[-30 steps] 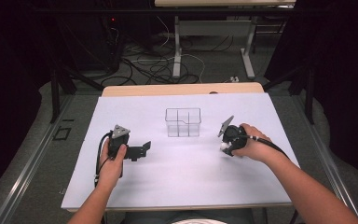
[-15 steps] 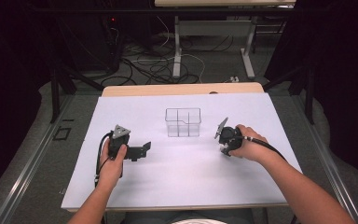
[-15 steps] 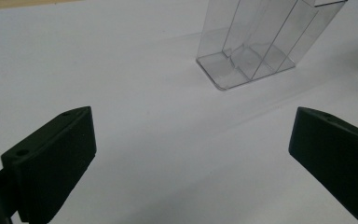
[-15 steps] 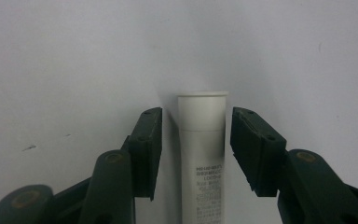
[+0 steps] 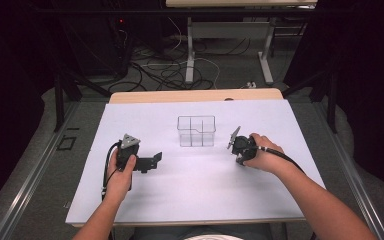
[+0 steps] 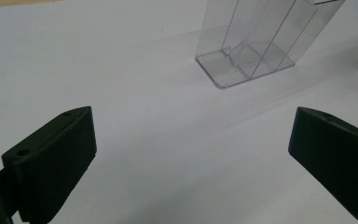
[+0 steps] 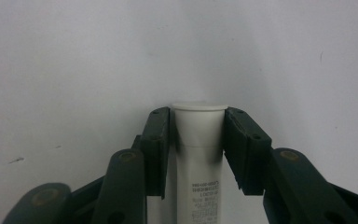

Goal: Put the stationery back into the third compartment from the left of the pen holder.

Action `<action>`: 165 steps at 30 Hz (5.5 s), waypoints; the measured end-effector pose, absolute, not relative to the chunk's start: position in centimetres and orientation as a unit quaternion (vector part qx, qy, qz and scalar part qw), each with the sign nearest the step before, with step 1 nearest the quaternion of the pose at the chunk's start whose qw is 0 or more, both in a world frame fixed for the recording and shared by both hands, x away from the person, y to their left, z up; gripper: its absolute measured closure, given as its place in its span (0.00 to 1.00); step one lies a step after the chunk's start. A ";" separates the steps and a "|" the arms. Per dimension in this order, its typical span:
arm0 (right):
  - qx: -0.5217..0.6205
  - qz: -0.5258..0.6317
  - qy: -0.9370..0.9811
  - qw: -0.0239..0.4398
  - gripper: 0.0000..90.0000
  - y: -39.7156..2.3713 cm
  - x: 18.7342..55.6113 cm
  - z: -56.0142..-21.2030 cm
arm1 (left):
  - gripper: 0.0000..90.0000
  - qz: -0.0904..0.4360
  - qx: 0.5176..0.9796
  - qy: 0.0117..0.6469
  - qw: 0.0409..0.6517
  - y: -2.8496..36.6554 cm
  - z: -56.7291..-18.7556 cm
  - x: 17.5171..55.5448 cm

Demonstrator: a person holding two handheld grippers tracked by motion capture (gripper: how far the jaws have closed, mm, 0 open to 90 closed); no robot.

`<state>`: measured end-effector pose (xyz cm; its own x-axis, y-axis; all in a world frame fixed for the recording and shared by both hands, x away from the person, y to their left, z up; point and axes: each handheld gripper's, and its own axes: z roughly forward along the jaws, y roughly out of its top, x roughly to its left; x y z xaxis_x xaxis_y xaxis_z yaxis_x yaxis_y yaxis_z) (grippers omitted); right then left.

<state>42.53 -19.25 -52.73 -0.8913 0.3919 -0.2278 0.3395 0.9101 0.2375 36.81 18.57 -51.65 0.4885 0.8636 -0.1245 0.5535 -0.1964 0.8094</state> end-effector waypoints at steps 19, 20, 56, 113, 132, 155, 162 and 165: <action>0.182 0.084 0.970 0.140 0.74 -19.0 42.6 -52.7 | 0.01 0.179 0.749 0.475 0.426 18.6 -51.7 36.9; 0.183 0.084 0.970 0.139 0.74 -19.0 42.6 -52.8 | 0.01 0.179 0.749 0.475 0.425 18.7 -51.7 36.9; 0.249 0.122 0.947 0.161 0.74 -19.4 42.7 -50.5 | 0.01 0.180 0.754 0.472 0.420 18.6 -51.8 36.9; 0.309 0.472 0.784 0.258 0.74 -18.2 43.5 -45.4 | 0.01 0.180 0.755 0.471 0.420 18.7 -52.0 37.0; 0.300 0.529 0.741 0.284 0.74 -16.8 43.9 -44.6 | 0.02 0.179 0.754 0.473 0.419 18.8 -52.0 37.0; 0.305 0.550 0.725 0.281 0.74 -15.5 44.7 -45.3 | 0.02 0.184 0.754 0.472 0.417 18.9 -52.0 37.0; 0.301 0.551 0.726 0.280 0.74 -14.7 44.9 -45.8 | 0.02 0.184 0.755 0.472 0.416 19.0 -52.0 37.0; 0.299 0.550 0.729 0.278 0.74 -14.5 45.0 -45.9 | 0.02 0.184 0.754 0.473 0.417 19.1 -52.0 37.0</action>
<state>45.01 -14.48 -45.91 -0.6666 0.7415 -0.0756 0.1314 0.2167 0.9673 36.97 19.06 -52.01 0.4841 0.8671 -0.1171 0.5604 -0.2045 0.8025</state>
